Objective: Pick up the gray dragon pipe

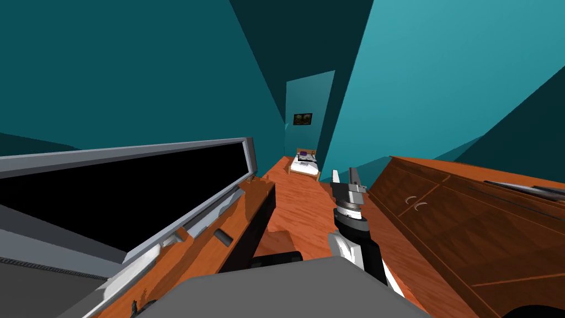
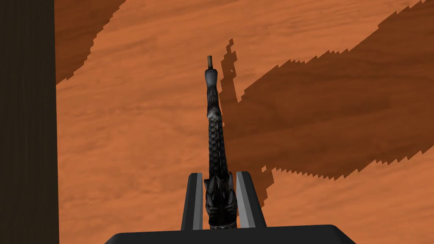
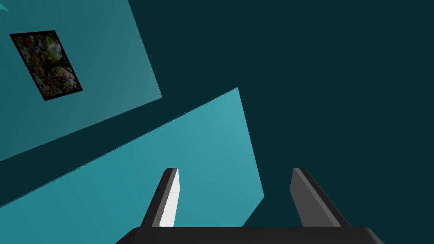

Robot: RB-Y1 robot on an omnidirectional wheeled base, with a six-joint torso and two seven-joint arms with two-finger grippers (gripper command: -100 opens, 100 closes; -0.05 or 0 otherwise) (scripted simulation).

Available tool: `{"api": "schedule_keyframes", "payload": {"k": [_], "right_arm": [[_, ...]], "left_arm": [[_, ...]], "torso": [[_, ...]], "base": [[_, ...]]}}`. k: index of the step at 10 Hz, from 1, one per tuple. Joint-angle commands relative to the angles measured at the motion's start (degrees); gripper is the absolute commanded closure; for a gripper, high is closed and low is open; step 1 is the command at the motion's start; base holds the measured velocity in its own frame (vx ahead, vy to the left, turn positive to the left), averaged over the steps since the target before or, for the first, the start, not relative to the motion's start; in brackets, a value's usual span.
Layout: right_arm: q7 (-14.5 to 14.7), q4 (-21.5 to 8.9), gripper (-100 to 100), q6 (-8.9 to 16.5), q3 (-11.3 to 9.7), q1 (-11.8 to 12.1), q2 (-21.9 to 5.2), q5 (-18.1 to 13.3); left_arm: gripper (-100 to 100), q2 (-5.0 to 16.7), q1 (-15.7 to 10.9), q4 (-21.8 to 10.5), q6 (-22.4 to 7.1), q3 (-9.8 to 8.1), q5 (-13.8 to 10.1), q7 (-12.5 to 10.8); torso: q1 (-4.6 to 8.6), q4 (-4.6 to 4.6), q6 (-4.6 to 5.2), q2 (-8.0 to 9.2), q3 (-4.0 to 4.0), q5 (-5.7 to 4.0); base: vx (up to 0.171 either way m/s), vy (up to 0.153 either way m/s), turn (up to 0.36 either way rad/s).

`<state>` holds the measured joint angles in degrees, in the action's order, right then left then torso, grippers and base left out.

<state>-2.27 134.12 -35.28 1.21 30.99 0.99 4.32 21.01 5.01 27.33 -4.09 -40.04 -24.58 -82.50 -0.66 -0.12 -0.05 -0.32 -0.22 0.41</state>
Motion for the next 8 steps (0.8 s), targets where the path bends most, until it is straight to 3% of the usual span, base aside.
{"api": "schedule_keyframes", "payload": {"k": [1, 2, 3, 6, 8], "right_arm": [[0.0, 0.0, 0, 0.0, 0.0, 0.0, 0.0, 0.0], [0.0, 0.0, 0, 0.0, 0.0, 0.0, 0.0, 0.0], [0.0, 0.0, 0, 0.0, 0.0, 0.0, 0.0, 0.0], [0.0, 0.0, 0, 0.0, 0.0, 0.0, 0.0, 0.0], [0.0, 0.0, 0, 0.0, 0.0, 0.0, 0.0, 0.0]], "left_arm": [[100, -1.5, -0.6, 2.5, -1.7, -2.53, 2.8, 1.3], [100, -2.0, -1.3, 4.1, -2.9, -2.66, 4.0, 2.1], [100, -2.0, -1.3, 3.3, -2.9, -2.43, 3.5, 2.1], [100, -2.6, -2.0, 5.7, -4.1, -2.80, 5.3, 2.9], [100, -3.8, -3.5, 8.9, -6.6, -3.06, 7.8, 4.5]], "torso": [[0.00, 0.00, 0.00, 0.00, 0.00, 0.00], [0.01, 0.03, 0.09, -0.02, 0.00, 0.01], [-0.02, 0.00, 0.03, -0.05, -0.02, 0.01], [-0.09, 0.03, 0.00, 0.06, 0.04, -0.02], [-0.05, 0.03, -0.01, 0.04, 0.03, 0.02]], "base": [[0.030, -0.022, 0.140], [0.037, -0.019, 0.234], [0.027, -0.014, 0.115], [0.014, -0.005, 0.116], [0.030, -0.020, 0.311]]}}
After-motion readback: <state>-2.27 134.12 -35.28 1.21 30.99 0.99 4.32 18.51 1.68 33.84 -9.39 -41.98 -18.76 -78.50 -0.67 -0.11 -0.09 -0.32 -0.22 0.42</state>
